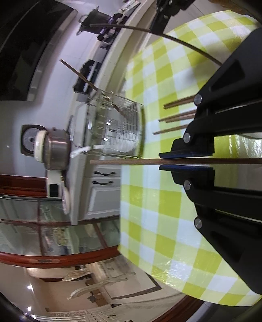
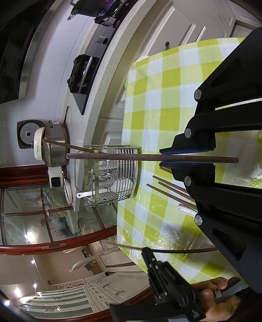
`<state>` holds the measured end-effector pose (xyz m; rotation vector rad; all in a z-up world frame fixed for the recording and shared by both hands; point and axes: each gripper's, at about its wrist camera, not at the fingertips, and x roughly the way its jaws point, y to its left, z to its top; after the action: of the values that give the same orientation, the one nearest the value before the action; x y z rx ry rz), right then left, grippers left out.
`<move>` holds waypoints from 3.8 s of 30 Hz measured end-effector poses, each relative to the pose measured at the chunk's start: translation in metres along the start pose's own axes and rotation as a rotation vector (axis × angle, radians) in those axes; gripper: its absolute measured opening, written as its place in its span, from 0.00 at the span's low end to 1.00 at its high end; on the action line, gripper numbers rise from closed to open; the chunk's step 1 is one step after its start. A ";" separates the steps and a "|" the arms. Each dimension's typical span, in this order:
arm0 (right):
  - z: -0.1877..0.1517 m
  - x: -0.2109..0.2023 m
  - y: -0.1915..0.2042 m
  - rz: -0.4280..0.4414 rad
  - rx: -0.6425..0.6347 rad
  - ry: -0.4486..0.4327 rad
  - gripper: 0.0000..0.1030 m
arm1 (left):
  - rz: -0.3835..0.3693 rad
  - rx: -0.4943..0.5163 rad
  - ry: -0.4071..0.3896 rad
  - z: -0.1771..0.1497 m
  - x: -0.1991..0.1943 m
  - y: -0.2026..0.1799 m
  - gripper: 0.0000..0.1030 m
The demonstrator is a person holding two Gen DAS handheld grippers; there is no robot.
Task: Organize utensils
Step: 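Lift and carry both chopsticks with both tools over the wire rack, then open the left tool to drop its chopstick while the right tool releases its chopstick into the rack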
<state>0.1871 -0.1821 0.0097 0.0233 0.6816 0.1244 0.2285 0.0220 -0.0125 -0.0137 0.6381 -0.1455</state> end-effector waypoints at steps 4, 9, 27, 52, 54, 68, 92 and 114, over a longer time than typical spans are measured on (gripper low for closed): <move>0.000 -0.004 0.000 -0.001 0.002 -0.005 0.10 | -0.011 0.001 -0.063 0.005 -0.017 -0.002 0.06; -0.001 -0.007 0.001 -0.001 0.004 -0.011 0.10 | -0.016 0.010 -0.084 0.009 -0.028 -0.005 0.06; 0.003 -0.013 -0.001 -0.003 0.006 -0.033 0.10 | -0.029 0.014 -0.127 0.014 -0.044 -0.010 0.06; 0.139 -0.014 0.021 0.050 -0.054 -0.171 0.10 | -0.106 0.068 -0.278 0.130 -0.042 -0.023 0.06; 0.157 -0.012 0.023 0.050 -0.054 -0.187 0.10 | -0.106 0.075 -0.300 0.147 -0.040 -0.026 0.06; 0.223 0.037 0.020 0.025 -0.039 -0.224 0.10 | -0.137 0.053 -0.386 0.222 0.000 -0.037 0.06; 0.186 0.116 0.014 -0.018 -0.053 -0.110 0.12 | -0.195 -0.064 -0.162 0.175 0.109 -0.023 0.32; 0.103 0.012 -0.012 -0.134 0.042 -0.291 0.82 | -0.107 -0.116 -0.249 0.096 0.009 0.018 0.56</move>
<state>0.2628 -0.1908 0.0819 0.0349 0.3934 -0.0220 0.2952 0.0359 0.0579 -0.1761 0.3968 -0.2068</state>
